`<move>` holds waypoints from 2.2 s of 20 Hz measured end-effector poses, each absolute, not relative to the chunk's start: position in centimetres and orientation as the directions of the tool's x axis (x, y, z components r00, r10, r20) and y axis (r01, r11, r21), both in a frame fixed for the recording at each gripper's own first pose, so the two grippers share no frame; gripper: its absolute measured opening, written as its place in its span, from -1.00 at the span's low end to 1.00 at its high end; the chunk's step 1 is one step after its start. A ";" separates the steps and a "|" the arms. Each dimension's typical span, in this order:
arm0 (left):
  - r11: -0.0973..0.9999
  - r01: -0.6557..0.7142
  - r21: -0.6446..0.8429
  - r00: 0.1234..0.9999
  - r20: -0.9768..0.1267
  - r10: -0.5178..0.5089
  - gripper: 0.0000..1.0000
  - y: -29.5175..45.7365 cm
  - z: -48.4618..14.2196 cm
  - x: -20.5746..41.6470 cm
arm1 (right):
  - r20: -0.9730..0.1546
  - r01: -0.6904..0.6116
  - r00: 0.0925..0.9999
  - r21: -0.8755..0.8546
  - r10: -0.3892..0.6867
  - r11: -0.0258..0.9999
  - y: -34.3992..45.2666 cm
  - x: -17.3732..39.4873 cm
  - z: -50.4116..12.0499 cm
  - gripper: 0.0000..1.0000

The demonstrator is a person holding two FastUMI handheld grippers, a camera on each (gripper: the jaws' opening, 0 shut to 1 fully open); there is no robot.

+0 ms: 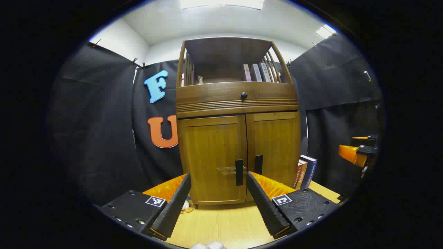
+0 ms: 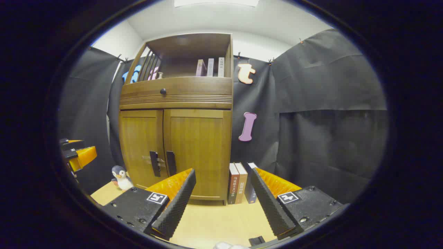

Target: Open the right door of the double-door shoe cabinet with the right hand, and open the left door with the left hand.

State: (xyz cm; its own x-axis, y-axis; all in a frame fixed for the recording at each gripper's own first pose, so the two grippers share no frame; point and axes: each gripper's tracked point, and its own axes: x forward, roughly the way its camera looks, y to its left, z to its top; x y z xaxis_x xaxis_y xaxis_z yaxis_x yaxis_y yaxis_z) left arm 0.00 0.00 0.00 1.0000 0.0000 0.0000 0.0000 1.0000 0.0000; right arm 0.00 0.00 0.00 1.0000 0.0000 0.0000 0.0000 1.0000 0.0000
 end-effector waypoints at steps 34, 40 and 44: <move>0.985 -0.174 -0.007 0.982 -0.074 0.173 0.92 5.4 -0.3 -6.3 | -0.119 -0.210 0.970 0.009 0.210 0.978 13.1 14.7 -8.1 1.00; 0.974 -0.227 0.009 0.969 -0.100 0.227 0.92 6.6 -0.6 -6.1 | -0.157 -0.223 0.962 0.033 0.226 0.974 16.3 21.7 -9.8 1.00; 0.972 -0.236 0.013 0.967 -0.100 0.236 0.92 6.2 -0.1 -5.3 | -0.204 -0.241 0.947 0.065 0.249 0.968 18.9 24.7 -10.8 0.97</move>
